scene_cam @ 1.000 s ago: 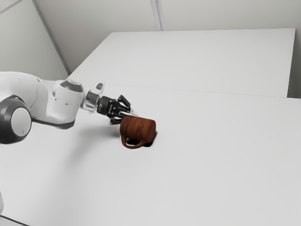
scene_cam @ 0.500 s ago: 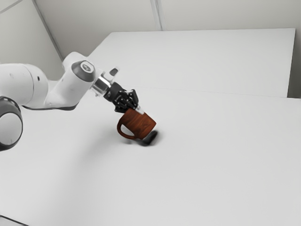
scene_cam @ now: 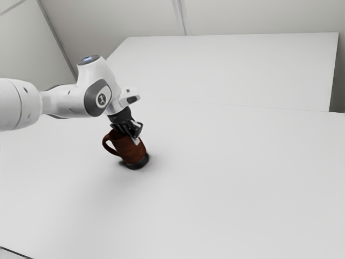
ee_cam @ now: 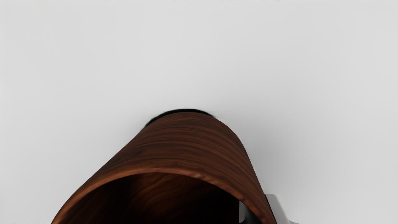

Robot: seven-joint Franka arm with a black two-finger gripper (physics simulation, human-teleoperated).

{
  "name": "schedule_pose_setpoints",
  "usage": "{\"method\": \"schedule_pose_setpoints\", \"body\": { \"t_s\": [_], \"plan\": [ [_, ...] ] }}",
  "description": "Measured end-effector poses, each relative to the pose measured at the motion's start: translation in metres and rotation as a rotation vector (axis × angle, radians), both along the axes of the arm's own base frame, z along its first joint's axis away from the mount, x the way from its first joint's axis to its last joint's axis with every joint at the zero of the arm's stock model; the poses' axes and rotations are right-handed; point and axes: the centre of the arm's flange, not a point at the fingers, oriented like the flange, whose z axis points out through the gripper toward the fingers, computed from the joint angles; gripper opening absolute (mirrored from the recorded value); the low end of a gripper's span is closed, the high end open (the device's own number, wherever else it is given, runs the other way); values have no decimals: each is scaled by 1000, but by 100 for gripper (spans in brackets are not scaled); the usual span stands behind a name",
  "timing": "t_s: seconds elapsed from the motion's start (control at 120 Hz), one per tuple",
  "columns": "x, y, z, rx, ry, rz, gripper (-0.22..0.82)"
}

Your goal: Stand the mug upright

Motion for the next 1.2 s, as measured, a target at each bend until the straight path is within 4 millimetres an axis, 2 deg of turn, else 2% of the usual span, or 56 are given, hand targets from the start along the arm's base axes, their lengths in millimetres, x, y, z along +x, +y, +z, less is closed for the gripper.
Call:
{"method": "schedule_pose_setpoints", "body": {
  "t_s": [0.15,0.383,0.542,0.658,0.792,0.925,1.2],
  "plan": [
    [-3,1,-5,53,-24,-13,-17],
    [-7,1,-28,73,-18,-1,-17],
    [-6,-9,-21,70,-37,-12,17],
    [-7,-10,1,80,-73,-21,35],
    [-5,-16,38,84,-130,-30,47],
    [-1,-19,70,98,-156,-43,53],
    [13,-15,154,161,-162,-58,59]
  ]
}}
